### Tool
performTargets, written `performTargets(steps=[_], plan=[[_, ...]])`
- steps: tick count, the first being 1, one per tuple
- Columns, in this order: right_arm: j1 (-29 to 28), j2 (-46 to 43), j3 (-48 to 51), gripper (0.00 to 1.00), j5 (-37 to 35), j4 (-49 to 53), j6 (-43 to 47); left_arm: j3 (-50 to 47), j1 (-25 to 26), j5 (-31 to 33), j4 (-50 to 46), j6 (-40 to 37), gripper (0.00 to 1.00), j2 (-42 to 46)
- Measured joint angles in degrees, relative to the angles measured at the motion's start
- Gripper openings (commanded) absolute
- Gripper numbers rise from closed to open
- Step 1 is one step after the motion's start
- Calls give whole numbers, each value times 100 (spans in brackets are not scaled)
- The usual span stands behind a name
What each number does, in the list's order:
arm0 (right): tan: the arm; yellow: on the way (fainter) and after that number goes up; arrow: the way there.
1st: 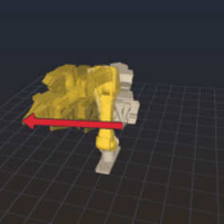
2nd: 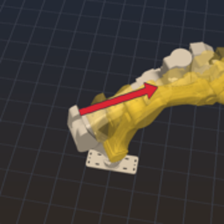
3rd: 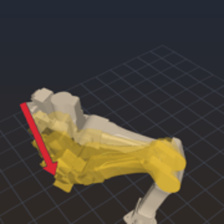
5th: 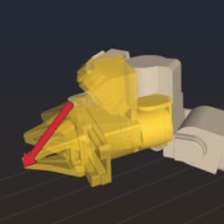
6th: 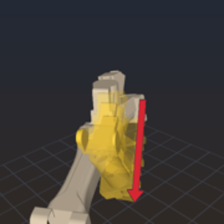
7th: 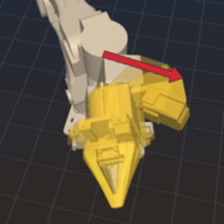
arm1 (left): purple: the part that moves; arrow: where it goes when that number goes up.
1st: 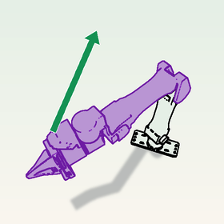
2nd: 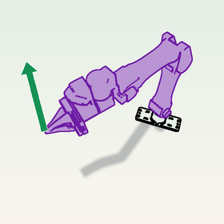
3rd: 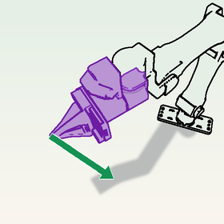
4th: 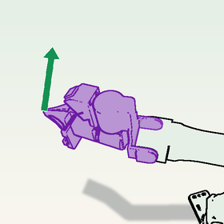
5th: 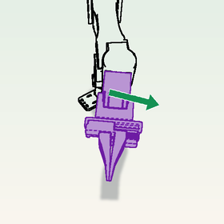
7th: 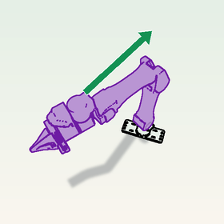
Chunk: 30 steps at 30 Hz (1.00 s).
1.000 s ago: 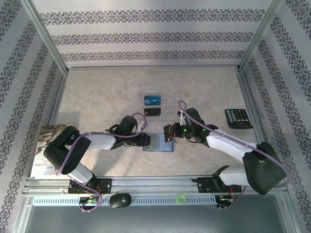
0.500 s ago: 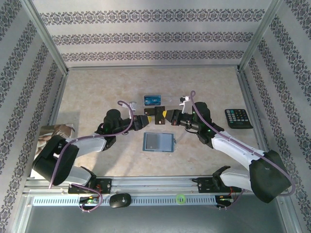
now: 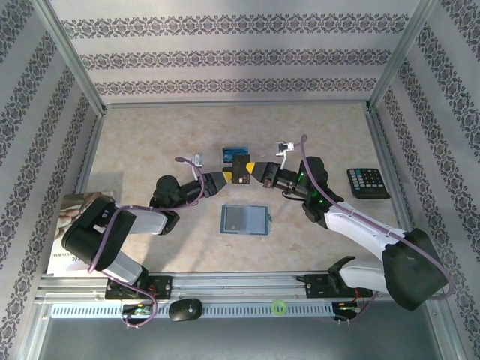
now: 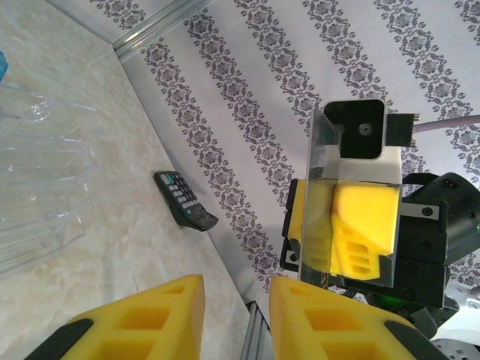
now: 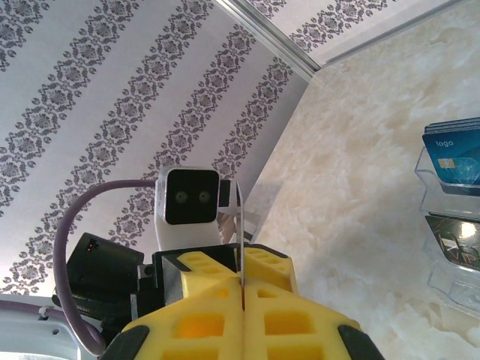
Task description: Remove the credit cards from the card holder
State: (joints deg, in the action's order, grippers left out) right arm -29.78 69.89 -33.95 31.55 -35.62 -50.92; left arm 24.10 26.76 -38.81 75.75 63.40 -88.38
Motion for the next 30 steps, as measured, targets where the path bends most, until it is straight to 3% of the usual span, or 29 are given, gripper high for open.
performTargets(steps=[15, 19, 23, 25, 27, 30], plan=[[-133, 66, 46, 0, 92, 129, -22, -188, -26, -22, 188, 162, 34, 133], [-201, 190, -79, 0, 94, 101, -22, -188, -26, -44, 190, 179, 23, 153], [-234, 310, -103, 0, 72, 42, -24, -188, -31, -120, 214, 210, 0, 232], [-221, 365, -103, 0, 59, 4, -39, -184, -61, -151, 232, 229, 0, 293], [-223, 369, -105, 13, 66, -42, -42, -179, -70, -179, 197, 221, 0, 328], [-131, 343, -83, 17, 72, 13, -61, -83, -70, -306, -33, 131, 0, 437]])
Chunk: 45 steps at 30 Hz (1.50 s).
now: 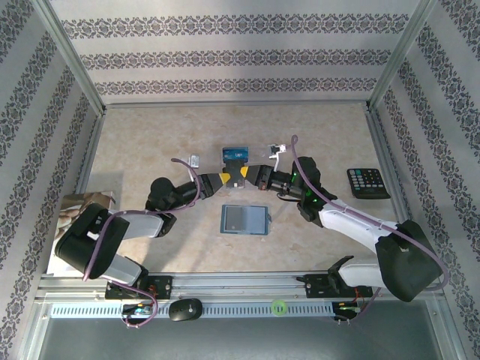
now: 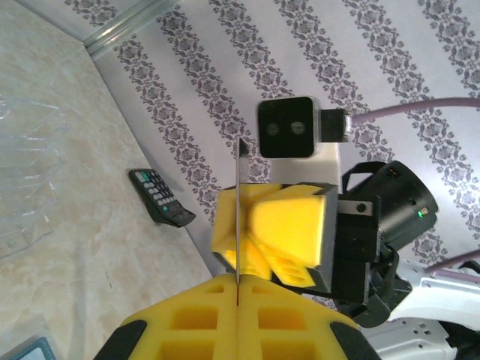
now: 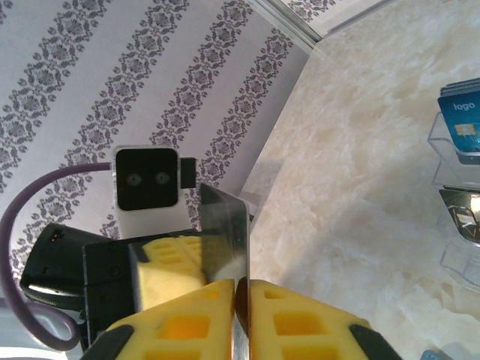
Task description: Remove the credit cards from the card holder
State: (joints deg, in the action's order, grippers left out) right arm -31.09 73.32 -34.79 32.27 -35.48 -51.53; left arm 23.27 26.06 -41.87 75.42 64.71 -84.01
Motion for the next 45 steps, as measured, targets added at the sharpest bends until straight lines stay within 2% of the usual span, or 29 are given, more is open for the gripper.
performTargets(steps=[2, 5, 11, 17, 22, 26, 31, 38, 45], plan=[[151, -160, 125, 18, 33, 59, 0, 181, 2, -120, -463, -192, 0, 151], [590, -616, 391, 19, 81, 247, 4, 654, 2, -236, -1676, -780, 0, 511], [1266, -1137, 754, 19, 243, 483, 39, 2507, 11, -273, -5230, -3008, 0, 1016], [1488, -1147, 1043, 18, 472, 538, 39, 4868, 109, 111, -8712, -5910, 0, 116], [1637, -1182, 1165, 18, 590, 555, 37, 5705, 372, 835, -10553, -8212, 0, -667], [1733, -1300, 1204, 17, 629, 581, 31, 5713, 446, 1427, -11178, -9595, 0, -833], [1751, -1316, 1204, 18, 638, 595, 22, 5897, 459, 1934, -11455, -10664, 0, -1038], [1786, -1196, 1204, 17, 643, 605, 24, 6087, 535, 2457, -11530, -11523, 0, -1611], [1823, -1158, 1204, 17, 640, 614, 22, 6089, 579, 2708, -11453, -11901, 0, -1818]])
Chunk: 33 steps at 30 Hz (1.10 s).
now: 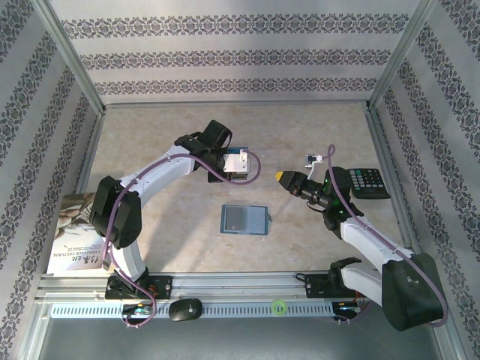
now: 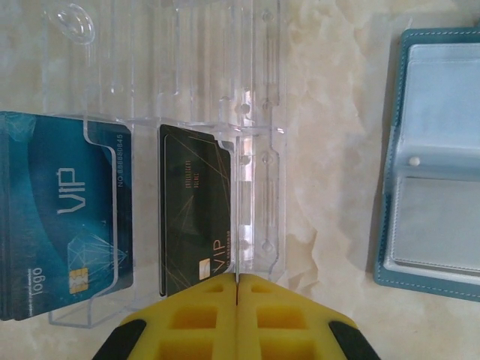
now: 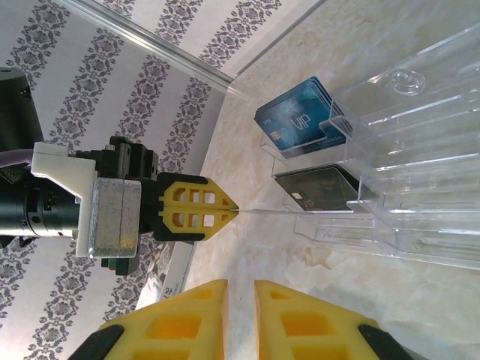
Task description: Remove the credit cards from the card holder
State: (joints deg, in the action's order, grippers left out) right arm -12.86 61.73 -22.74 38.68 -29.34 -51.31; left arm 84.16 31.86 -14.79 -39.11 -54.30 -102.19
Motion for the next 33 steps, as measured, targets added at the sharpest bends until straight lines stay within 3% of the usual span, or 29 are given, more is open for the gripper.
performTargets(steps=[31, 33], plan=[[0, 175, 0, 18, -2, -2, 2, 76, 151, 627, 509, -243, 0, -538], [0, 175, 0, 18, -2, -2, 2, 74, 157, 634, 514, -219, 10, -564]])
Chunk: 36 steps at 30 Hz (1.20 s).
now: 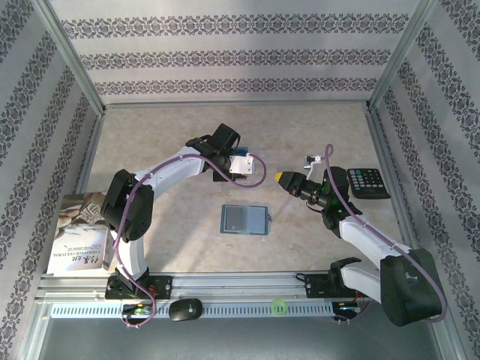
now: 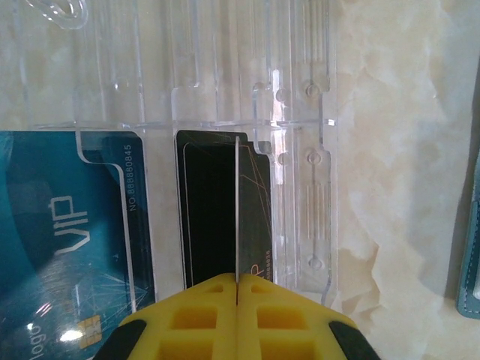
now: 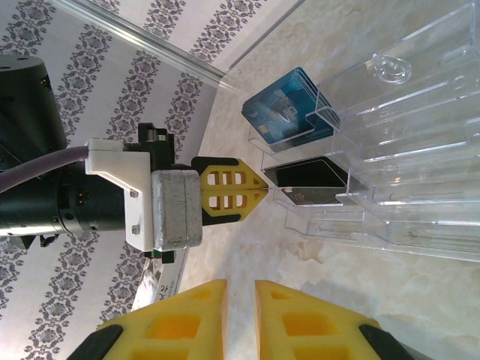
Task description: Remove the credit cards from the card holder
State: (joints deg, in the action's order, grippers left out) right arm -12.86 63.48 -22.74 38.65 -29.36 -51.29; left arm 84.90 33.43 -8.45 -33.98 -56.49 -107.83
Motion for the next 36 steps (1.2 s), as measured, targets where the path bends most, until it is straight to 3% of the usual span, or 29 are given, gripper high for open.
performTargets(steps=[3, 8, 16, 20, 25, 30, 36], plan=[[0, 0, 0, 19, 0, 0, -2, 2, 13, 63, 33, 74, 17, -17], [0, 0, 0, 23, 0, 2, -2, 0, 39, 219, 315, 245, 22, -15], [-275, 0, -72, 41, -90, 407, 234, -354, 37, 684, 1405, 1128, 28, 520], [-1117, 129, -496, 44, -485, 1270, 820, -789, 0, 933, 2122, 2387, 40, 1390], [-2354, 728, -1204, 45, -1355, 2376, 1698, -2216, -240, 1047, 3123, 4529, 54, 2968], [-3508, 1609, -1971, 47, -2483, 3445, 2490, -3668, -487, 1019, 3357, 6494, 57, 4124], [-4262, 2520, -2721, 49, -3475, 4216, 3084, -4811, -697, 887, 3314, 7864, 59, 4922]])
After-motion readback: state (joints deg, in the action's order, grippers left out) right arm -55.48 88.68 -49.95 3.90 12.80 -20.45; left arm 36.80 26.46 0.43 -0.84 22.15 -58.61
